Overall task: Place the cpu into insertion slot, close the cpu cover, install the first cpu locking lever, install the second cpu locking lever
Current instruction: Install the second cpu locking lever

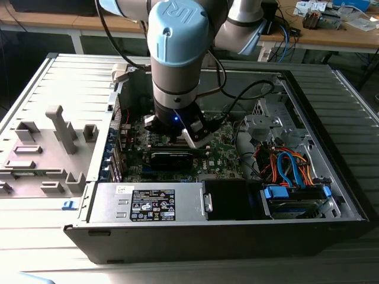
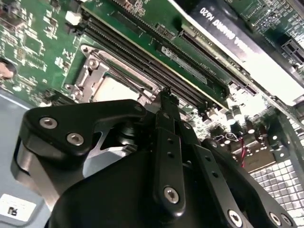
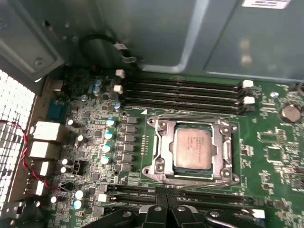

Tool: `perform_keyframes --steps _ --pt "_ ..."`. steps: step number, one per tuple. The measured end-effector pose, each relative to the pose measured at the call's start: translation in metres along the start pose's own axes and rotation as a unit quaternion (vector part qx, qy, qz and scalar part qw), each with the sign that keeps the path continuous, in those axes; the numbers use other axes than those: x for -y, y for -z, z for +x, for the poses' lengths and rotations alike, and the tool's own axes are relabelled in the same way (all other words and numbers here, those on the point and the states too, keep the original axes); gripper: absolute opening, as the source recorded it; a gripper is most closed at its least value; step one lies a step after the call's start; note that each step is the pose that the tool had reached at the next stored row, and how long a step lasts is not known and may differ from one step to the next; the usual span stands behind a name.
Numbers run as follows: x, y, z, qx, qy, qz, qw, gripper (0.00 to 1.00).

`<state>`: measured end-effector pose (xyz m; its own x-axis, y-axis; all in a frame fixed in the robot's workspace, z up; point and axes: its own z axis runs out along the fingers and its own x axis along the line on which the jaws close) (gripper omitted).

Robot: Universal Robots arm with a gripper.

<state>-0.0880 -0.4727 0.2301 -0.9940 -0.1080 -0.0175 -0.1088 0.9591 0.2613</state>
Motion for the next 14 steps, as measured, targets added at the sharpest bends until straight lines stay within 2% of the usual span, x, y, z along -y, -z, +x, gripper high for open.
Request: perform_keyframes --steps 2,6,9,11,14 --pt "-0.0004 -0.0025 0.0001 -0.0072 0.028 -0.0024 0.99959 0.11" --pt "-0.0012 -0.0059 0.0006 -0.0134 0.051 -0.0044 0.99859 0.11" --pt "-0.0048 -0.0110 0.0011 -0.0169 0.065 -0.0052 0.99772 0.11" --pt "-0.0081 -0.0172 0.0011 -0.0172 0.067 -0.0055 0.99759 0.11" --pt "-0.0074 -0.0214 0.0035 -0.0173 0.067 -0.0055 0.99759 0.11"
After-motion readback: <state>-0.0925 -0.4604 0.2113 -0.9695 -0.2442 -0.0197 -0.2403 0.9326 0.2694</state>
